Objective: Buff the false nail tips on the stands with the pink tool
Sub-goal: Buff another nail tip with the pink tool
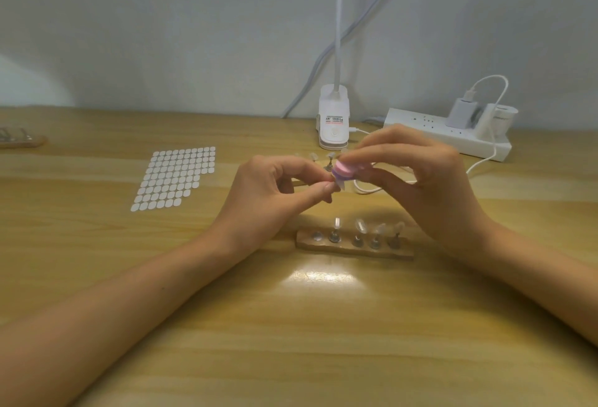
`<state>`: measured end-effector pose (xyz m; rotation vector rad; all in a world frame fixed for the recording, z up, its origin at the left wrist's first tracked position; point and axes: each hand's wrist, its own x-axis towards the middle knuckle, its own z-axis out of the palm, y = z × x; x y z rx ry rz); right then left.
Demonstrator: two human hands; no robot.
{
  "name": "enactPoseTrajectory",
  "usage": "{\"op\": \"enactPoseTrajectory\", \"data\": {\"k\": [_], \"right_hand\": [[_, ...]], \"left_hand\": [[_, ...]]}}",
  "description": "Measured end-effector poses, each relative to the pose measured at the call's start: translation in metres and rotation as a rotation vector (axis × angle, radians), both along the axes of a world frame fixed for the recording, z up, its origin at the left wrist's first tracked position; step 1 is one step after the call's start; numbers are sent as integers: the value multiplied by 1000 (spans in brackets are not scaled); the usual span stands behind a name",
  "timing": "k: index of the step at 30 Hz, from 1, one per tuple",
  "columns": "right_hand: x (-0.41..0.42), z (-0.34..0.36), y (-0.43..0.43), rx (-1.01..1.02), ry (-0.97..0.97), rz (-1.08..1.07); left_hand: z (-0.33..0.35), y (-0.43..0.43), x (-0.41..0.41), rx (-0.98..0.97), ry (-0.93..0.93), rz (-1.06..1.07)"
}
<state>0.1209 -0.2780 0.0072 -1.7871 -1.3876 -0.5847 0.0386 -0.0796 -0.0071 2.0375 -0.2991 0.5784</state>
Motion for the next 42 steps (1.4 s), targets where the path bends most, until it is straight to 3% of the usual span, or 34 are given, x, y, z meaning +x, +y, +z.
{"op": "enactPoseTrajectory", "data": {"k": [4, 8, 18, 22, 25, 29, 33, 37, 42], "right_hand": [[-3, -1, 2, -32, -31, 88], [3, 2, -1, 5, 25, -3], [-2, -2, 3, -33, -19, 86], [1, 3, 0, 1, 31, 11], [-5, -1, 4, -48, -22, 95], [2, 3, 0, 6, 31, 9], [-5, -3, 5, -39, -21, 95], [4, 2, 0, 12, 22, -9], [2, 1, 4, -37, -17, 82]], "left_hand": [[0, -1, -1, 28, -21, -15], [1, -1, 0, 3, -21, -11], [1, 0, -1, 32, -45, -18], [0, 1, 0, -12, -19, -9], [0, 0, 0, 1, -25, -3], [1, 0, 0, -16, -12, 1], [0, -1, 0, 0, -21, -10], [0, 1, 0, -31, -3, -7], [0, -1, 0, 6, -19, -12]]}}
